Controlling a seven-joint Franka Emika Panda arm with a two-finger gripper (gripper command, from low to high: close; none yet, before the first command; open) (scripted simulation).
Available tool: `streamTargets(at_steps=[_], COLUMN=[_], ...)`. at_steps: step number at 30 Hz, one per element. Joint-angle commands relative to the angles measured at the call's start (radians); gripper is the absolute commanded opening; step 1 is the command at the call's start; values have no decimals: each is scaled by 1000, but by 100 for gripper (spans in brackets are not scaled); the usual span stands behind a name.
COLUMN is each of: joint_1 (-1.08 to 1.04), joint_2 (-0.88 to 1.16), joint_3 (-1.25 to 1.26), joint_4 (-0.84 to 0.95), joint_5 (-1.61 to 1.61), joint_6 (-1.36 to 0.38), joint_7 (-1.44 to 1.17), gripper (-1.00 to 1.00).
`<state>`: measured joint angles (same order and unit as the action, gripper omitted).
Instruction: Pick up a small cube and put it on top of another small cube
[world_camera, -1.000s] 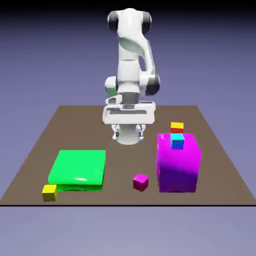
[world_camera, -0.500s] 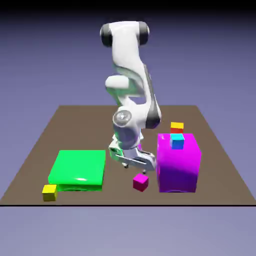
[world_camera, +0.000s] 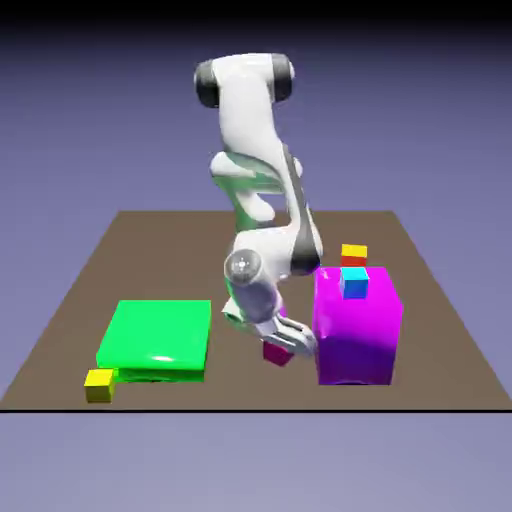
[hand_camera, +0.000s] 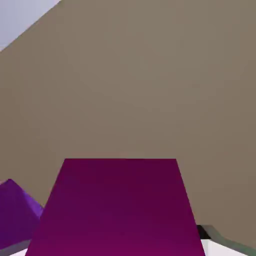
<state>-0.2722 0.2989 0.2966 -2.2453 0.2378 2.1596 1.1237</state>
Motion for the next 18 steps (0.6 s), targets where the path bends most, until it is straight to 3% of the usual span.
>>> streamTargets(at_steps=[1, 8, 15, 18], joint_1=[8, 76, 329, 338], joint_2=[-32, -251, -419, -433], joint_3=[9, 74, 154, 135], joint_4=[14, 107, 141, 150], joint_5=[-1, 9, -74, -95], joint_6=[-44, -347, -630, -631], joint_7=[-38, -298, -212, -164], gripper=[-100, -100, -100, -100])
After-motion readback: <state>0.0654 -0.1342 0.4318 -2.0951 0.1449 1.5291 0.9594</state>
